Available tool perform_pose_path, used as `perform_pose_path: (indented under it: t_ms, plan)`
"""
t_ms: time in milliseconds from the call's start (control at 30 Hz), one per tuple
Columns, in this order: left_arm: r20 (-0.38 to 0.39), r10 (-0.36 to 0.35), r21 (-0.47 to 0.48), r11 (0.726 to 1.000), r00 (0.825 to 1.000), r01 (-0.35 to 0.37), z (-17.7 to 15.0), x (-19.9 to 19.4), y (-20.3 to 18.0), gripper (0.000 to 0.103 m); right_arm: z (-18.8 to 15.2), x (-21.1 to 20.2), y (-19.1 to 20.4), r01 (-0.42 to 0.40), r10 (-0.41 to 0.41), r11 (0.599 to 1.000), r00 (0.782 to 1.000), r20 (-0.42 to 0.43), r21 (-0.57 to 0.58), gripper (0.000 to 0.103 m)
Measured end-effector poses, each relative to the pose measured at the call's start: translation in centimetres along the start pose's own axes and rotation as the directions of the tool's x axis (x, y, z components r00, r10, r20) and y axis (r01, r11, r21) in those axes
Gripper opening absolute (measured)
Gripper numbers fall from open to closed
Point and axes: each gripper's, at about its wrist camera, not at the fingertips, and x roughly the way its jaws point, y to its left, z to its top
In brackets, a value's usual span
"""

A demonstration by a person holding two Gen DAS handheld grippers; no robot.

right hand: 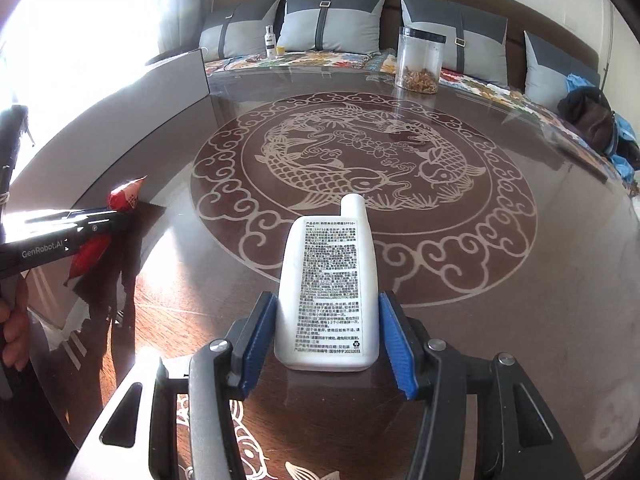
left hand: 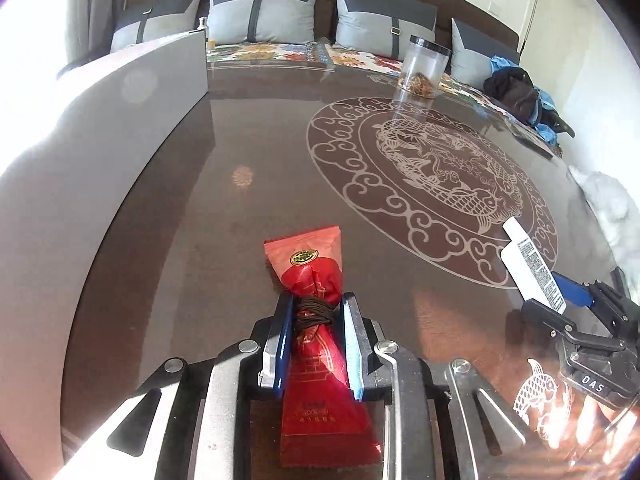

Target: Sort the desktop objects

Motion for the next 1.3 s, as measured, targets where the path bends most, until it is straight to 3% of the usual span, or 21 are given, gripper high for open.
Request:
perform_pose_path:
  t_ms: [100, 167, 233, 333, 433, 567, 800, 967, 1300]
  plan:
    - [0.001, -0.001, 0.059, 0.998, 1.0, 0.001, -0.1, 0.0, -0.8, 0.036, -0.5, -0.1, 0.4, 0.011, -0.011, 1.0, 1.0, 0.008, -0.004, 0.07]
    - [0.003, -0.03, 0.044, 0.999, 1.0, 0.03, -0.1, 0.0, -1.0, 0.062, -0.5, 0.0, 0.3, 0.022, -0.022, 1.0, 1.0, 0.006, 0.002, 0.075]
    - [0.012, -0.03, 0.044, 0.999, 0.999, 0.03, -0.4, 0.0, -1.5, 0.076, -0.4, 0.0, 0.1, 0.009, -0.009, 1.0, 1.0, 0.002, 0.01, 0.078]
    - [0.016, 0.043, 0.124, 0.991, 0.999, -0.044, -0.9, 0.4, -2.9, 0.08, -0.4, 0.1, 0.3, 0.006, -0.006, 1.0, 1.0, -0.003, -0.001, 0.081]
    - [0.01, 0.023, 0.132, 0.991, 1.0, -0.024, -1.0, 0.2, -2.8, 0.084, -0.4, 0.1, 0.3, 0.003, -0.003, 1.0, 1.0, -0.005, -0.004, 0.082]
    - [-0.009, 0.023, 0.154, 0.988, 1.0, -0.022, -1.1, 0.5, -3.0, 0.1, -0.4, 0.2, 0.3, 0.004, -0.004, 1.0, 1.0, -0.005, -0.005, 0.082]
    - [-0.018, 0.032, 0.145, 0.989, 0.999, -0.029, -1.2, 0.7, -3.0, 0.103, -0.5, 0.1, 0.3, 0.005, -0.005, 1.0, 1.0, -0.005, -0.007, 0.082]
    - [-0.018, 0.032, 0.145, 0.989, 0.999, -0.03, -1.2, 0.7, -3.0, 0.103, -0.2, 0.8, 1.0, -0.015, 0.013, 0.999, 0.999, -0.043, -0.041, 0.101]
    - [-0.017, 0.033, 0.144, 0.989, 0.999, -0.03, -1.2, 0.7, -3.0, 0.103, -0.3, 0.8, 0.9, -0.014, 0.012, 0.999, 0.999, -0.046, -0.035, 0.102]
